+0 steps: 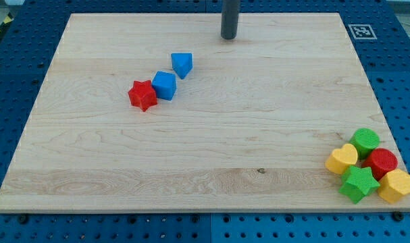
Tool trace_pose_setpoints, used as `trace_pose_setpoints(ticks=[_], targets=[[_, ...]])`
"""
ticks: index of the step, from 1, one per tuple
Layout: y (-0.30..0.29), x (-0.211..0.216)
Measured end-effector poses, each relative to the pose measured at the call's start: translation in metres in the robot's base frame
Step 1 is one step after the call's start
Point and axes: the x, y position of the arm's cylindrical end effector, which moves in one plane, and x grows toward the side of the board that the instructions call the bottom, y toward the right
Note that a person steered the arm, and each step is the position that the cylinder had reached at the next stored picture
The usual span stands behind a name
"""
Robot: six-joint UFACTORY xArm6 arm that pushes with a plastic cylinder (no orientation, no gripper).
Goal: Push the blue triangle towards down
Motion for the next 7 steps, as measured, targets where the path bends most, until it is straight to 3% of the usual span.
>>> trace_pose_setpoints(ticks=[7], targets=[[-0.123,-0.005]])
